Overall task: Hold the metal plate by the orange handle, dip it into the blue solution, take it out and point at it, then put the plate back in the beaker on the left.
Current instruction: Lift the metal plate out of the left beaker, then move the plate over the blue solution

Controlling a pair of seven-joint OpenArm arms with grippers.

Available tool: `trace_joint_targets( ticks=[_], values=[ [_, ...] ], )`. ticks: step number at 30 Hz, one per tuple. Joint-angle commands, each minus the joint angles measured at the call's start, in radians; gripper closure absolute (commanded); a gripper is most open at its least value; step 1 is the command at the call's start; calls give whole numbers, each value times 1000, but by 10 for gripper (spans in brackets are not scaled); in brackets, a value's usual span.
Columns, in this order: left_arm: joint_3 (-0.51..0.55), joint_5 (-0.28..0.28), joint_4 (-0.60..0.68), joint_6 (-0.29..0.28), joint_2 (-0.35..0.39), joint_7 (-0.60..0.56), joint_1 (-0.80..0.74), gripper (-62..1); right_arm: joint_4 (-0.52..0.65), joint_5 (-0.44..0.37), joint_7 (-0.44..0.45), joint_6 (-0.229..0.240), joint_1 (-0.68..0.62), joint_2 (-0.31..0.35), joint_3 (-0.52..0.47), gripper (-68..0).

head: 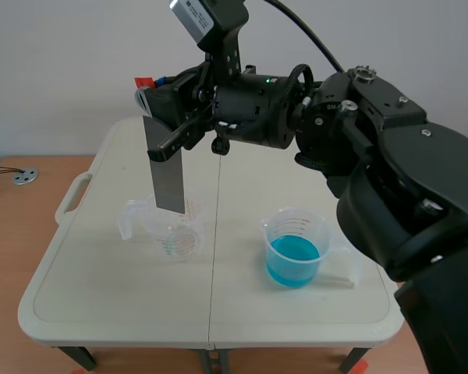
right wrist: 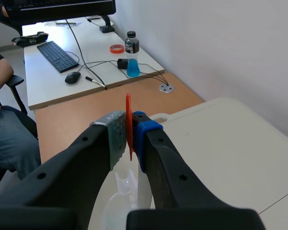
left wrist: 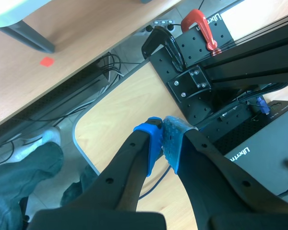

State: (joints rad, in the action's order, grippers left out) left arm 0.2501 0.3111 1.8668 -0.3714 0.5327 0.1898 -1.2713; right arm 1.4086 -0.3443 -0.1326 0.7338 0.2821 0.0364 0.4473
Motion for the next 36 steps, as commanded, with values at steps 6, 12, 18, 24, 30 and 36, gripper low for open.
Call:
trace_joint_targets(
  ticks=[6, 12, 18, 24, 30, 36],
  values=[
    [1, 7, 10, -6, 0, -13, -5, -43, 151, -15, -5, 12, -14, 30, -28, -11],
    [1, 6, 10, -6, 0, -5, 20, -43, 266, -37, -26, 12, -40, 56, -83, -11],
    [1, 6, 10, -6, 0, -5, 22, -43, 365, -119, -95, 12, -68, 95, -143, -11],
    [1, 6, 10, -6, 0, -5, 22, -43, 436, -222, -159, 12, -111, 143, -221, -11],
    [1, 6, 10, -6, 0, -5, 22, -43, 487, -333, -208, 12, -153, 210, -299, -11],
    [1, 6, 10, -6, 0, -5, 22, -43, 513, -463, -245, 12, -201, 288, -369, -11]
  ],
)
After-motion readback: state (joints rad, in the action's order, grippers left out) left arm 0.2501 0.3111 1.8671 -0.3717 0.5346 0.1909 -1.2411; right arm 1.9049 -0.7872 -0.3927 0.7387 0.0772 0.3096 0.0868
